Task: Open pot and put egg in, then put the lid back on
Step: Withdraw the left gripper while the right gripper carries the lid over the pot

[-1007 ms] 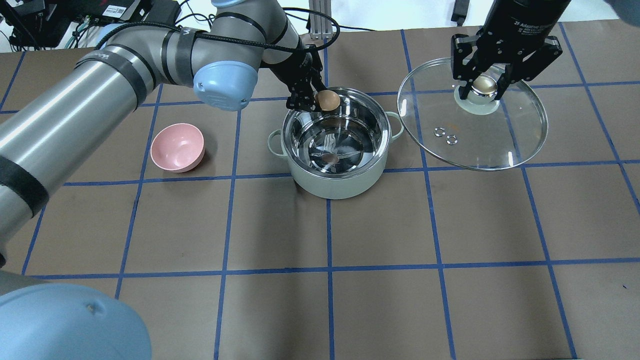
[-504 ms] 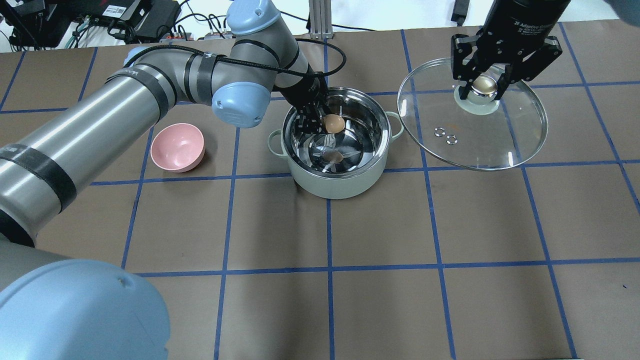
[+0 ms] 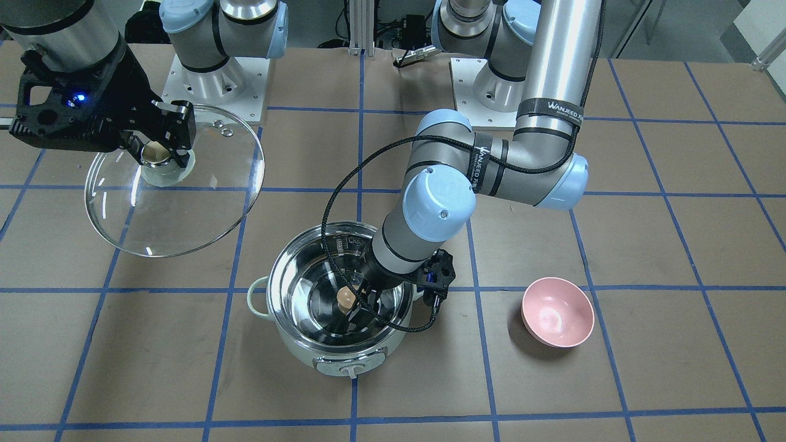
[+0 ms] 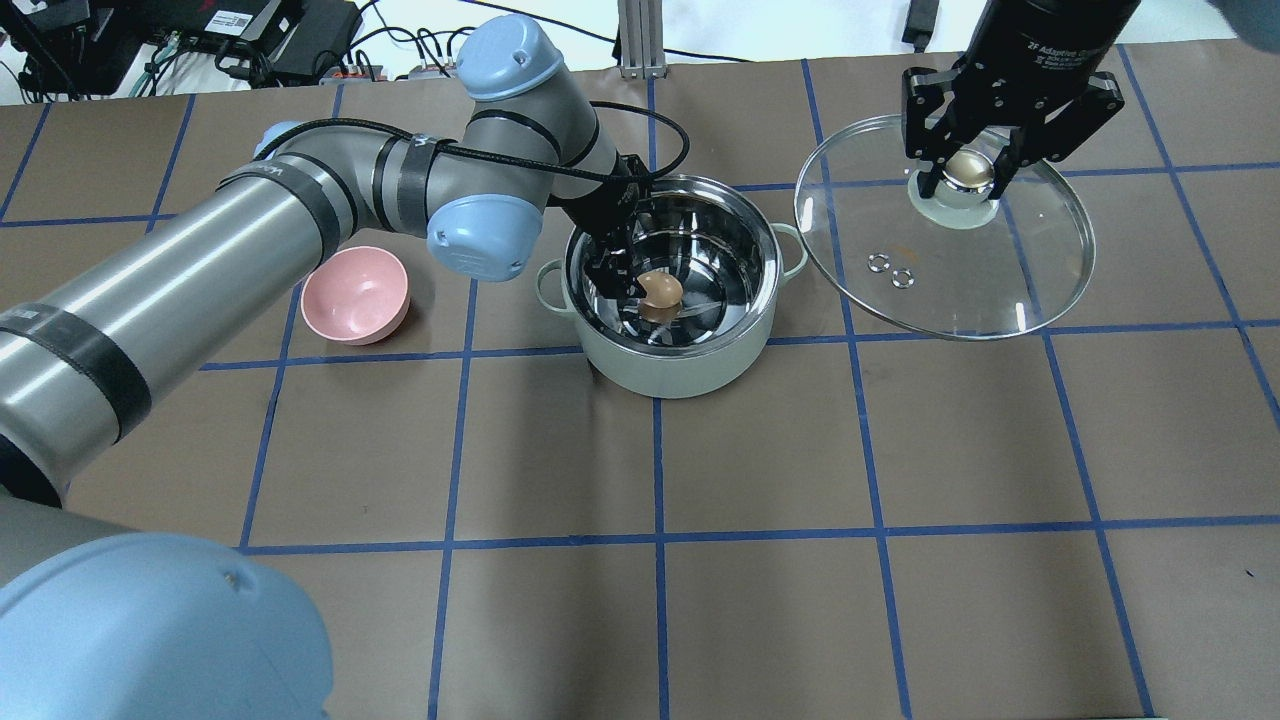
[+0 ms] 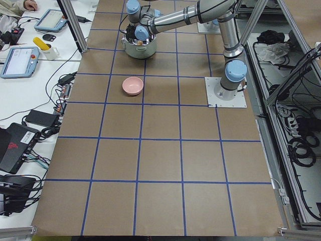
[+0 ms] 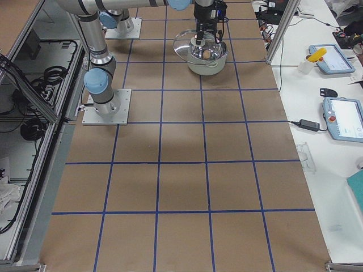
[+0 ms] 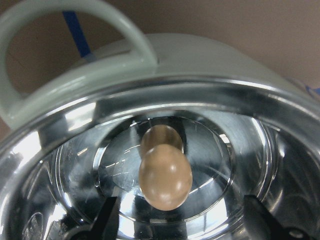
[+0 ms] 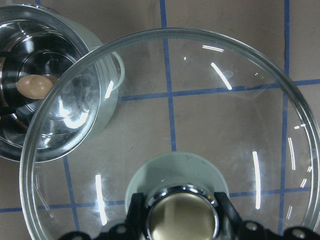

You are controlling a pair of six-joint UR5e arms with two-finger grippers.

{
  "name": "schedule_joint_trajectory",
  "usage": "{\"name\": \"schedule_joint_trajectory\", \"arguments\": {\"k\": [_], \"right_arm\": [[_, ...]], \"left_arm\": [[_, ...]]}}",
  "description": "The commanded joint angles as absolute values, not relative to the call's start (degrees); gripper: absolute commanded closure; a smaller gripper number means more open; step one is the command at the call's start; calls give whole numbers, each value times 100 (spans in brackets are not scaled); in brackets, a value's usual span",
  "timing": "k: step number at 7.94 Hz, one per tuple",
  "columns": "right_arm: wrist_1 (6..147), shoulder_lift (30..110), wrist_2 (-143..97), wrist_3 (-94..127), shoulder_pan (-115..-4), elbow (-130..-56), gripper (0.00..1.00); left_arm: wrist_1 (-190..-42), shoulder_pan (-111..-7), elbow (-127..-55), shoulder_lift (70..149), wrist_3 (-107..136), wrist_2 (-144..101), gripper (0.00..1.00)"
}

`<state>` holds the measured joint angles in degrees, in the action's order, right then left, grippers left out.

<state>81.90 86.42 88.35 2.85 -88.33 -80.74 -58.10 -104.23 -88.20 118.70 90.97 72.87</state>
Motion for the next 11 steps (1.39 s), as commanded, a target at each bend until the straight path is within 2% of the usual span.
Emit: {"name": "schedule_joint_trajectory", "arguments": {"k": [1, 3, 6, 8, 11], "right_arm": [[8235, 8578, 8842, 299, -8842, -8060, 100], [8514, 8316, 8842, 473, -8981, -8033, 100], [9462, 7631, 8930, 1455, -10165, -7954, 100], [10069, 7122, 8930, 1949, -10746, -7884, 100], [10510, 6724, 8930, 2013, -10890, -7849, 100]], "left_arm": [[-5905, -10415, -8772, 11359, 9080, 7452, 1], [-6693, -10311, -8754, 10761, 8477, 8485, 0], [-7810, -9293, -8851, 10040, 6468, 9156, 0], [-8328, -9036, -8851, 9460, 4790, 9430, 0], [-8797, -8947, -8851, 8992, 2950, 9335, 0]]}}
